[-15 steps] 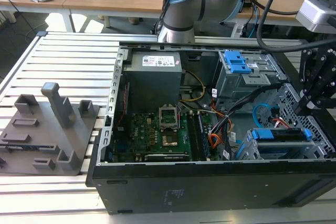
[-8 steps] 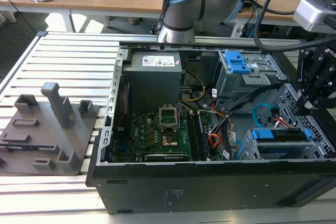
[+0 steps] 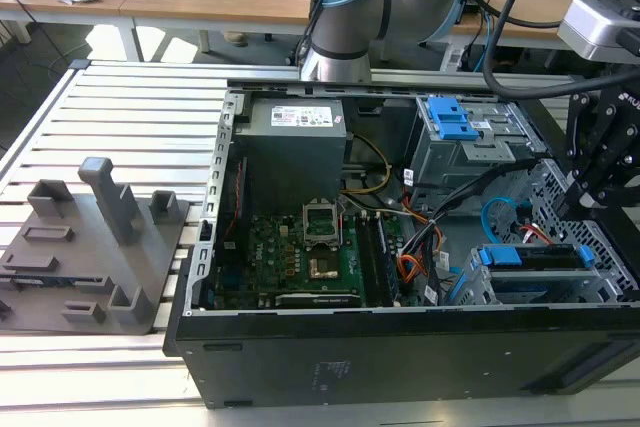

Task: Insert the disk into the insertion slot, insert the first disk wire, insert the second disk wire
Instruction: 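Insert the second disk wire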

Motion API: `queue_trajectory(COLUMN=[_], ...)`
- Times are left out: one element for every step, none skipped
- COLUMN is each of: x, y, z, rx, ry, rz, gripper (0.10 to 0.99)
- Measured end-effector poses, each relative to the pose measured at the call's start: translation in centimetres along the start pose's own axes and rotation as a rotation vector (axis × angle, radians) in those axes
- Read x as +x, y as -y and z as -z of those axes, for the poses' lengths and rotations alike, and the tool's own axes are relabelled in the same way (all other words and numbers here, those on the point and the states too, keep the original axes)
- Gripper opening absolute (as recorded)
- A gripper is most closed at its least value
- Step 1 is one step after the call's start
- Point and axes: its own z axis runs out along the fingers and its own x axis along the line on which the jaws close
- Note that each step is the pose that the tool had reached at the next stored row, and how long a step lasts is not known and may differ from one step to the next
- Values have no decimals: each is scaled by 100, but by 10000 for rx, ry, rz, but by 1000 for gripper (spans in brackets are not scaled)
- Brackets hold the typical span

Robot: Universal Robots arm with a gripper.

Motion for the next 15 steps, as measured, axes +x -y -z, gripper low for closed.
queue_trajectory(x=[0,0,0,0,0,0,-1,-15,-39,-89,-145,-184,-225,-240,-247], y=[0,0,0,-1,-1,-1,-1,-2,-4,-4,-6,-11,-51,-77,-113], z=[0,0,0,0,0,0,0,0,2,4,5,-1,-22,-35,-57], rx=[0,0,0,0,0,0,0,0,0,0,0,1,4,5,7], ry=[0,0,0,0,1,1,0,1,0,0,2,3,24,33,39], rz=[0,1,1,0,0,0,0,0,-2,0,1,33,91,125,169], gripper=[114,169,169,294,294,361,361,361,361,361,361,361,361,361,361])
